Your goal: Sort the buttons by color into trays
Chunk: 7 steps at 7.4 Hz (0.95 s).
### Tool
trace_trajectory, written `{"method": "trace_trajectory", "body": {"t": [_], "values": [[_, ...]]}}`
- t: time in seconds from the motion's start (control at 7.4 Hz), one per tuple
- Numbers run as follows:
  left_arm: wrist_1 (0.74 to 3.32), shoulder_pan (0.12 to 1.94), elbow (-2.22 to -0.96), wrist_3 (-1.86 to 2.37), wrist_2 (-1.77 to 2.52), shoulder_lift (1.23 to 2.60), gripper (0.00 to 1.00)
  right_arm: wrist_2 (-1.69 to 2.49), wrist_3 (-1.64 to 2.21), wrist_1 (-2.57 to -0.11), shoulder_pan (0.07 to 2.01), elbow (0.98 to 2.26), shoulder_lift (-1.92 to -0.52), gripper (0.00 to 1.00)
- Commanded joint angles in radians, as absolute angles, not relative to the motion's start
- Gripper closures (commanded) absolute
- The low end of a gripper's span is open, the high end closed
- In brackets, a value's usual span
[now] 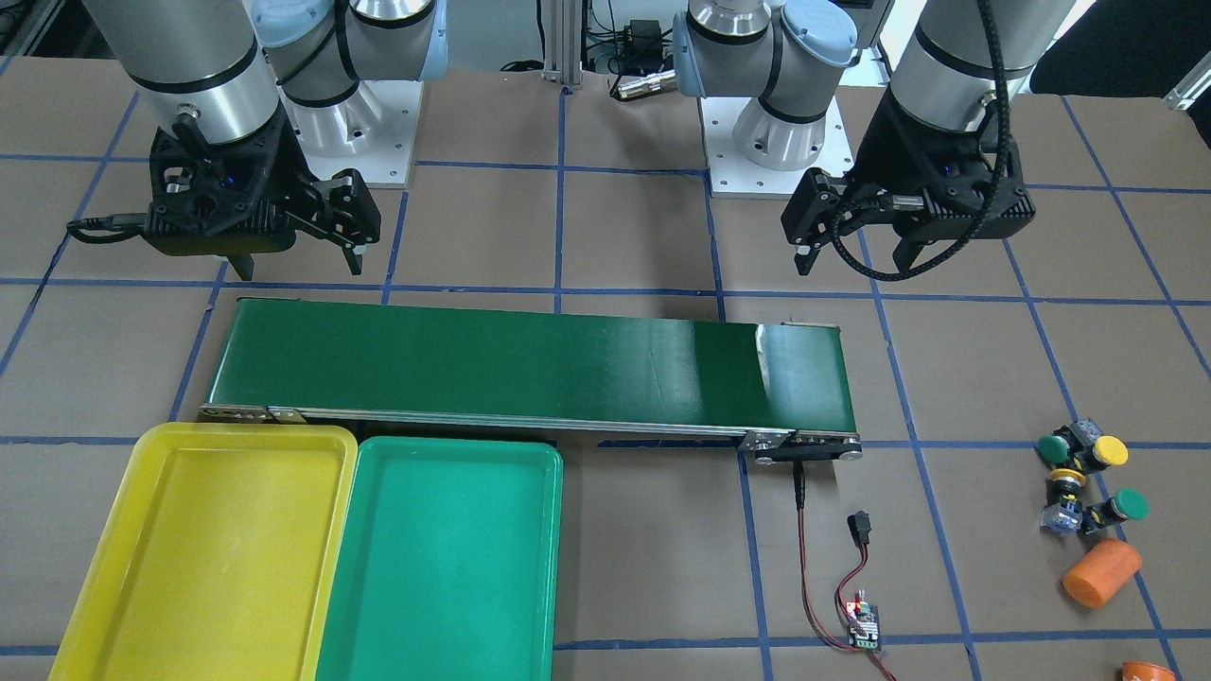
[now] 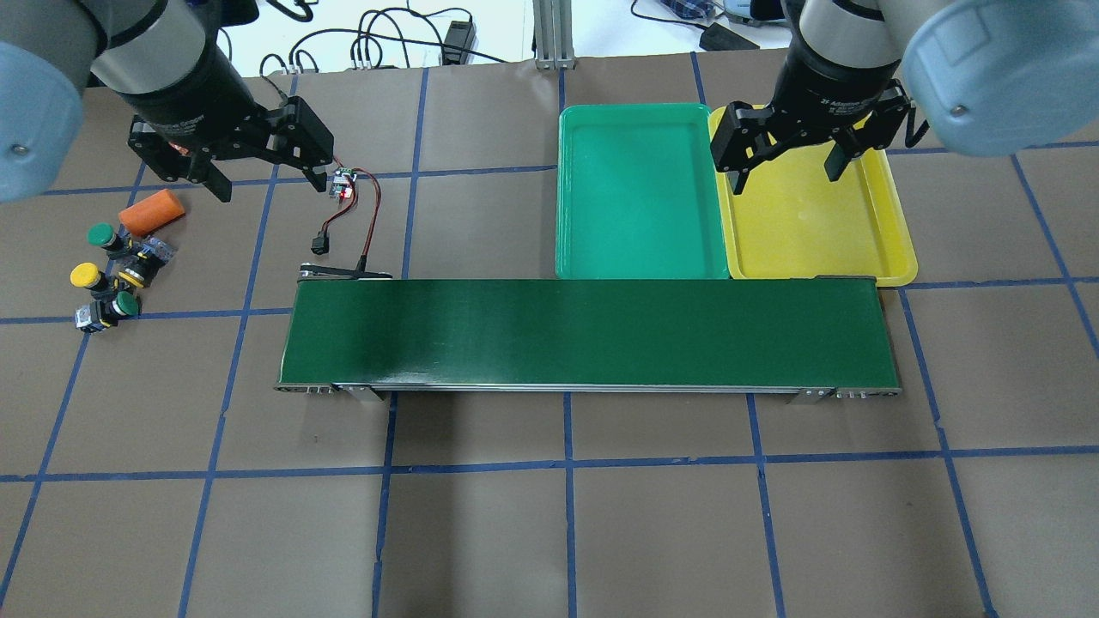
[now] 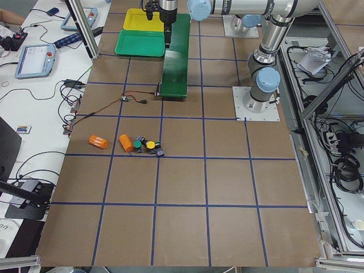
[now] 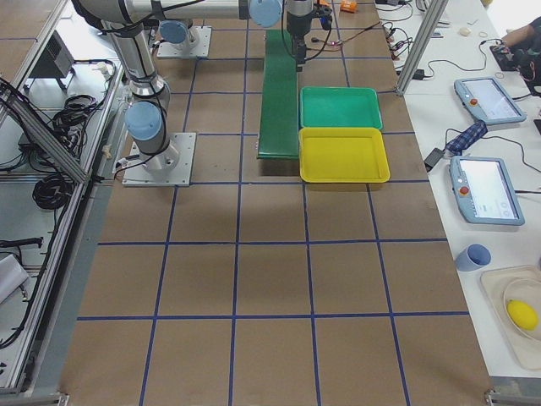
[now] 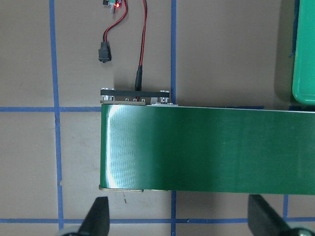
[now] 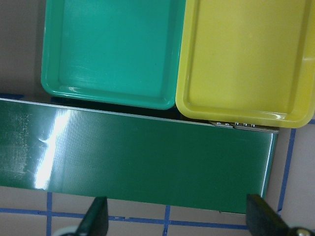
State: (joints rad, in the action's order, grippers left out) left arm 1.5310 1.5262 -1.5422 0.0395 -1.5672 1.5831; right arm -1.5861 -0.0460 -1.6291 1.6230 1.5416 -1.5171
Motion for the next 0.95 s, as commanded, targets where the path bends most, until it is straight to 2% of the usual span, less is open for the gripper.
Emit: {"method": "trace_trajectory", "body": {"t": [0.0,0.27,0.54,0.68,0.81], "values": [[1.666,1.523,-1.450,0.025,-1.629,1.588,0.00,-1.586,-0.046,-1.629,1.623,1.540,-1.517,0.00],[1.600,1.437,-1.457,-0.226,-1.629,1.661,0.00,-1.586,-0.046,-1.629,1.623,1.542,-1.517,0.00],[1.368,1.234,-1.439,-0.460,-1.620,1.870,0.00,-1.586,-0.046,-1.629,1.623,1.542,-1.517,0.00],[1.242,1.170,-1.402,-0.604,-1.621,1.973,0.00,-1.586,-0.046,-1.629,1.623,1.542,-1.517,0.00],[1.212,1.132,-1.299,-0.656,-1.614,2.076,0.00,-1.586,-0.046,-1.629,1.623,1.542,-1.517,0.00]]}}
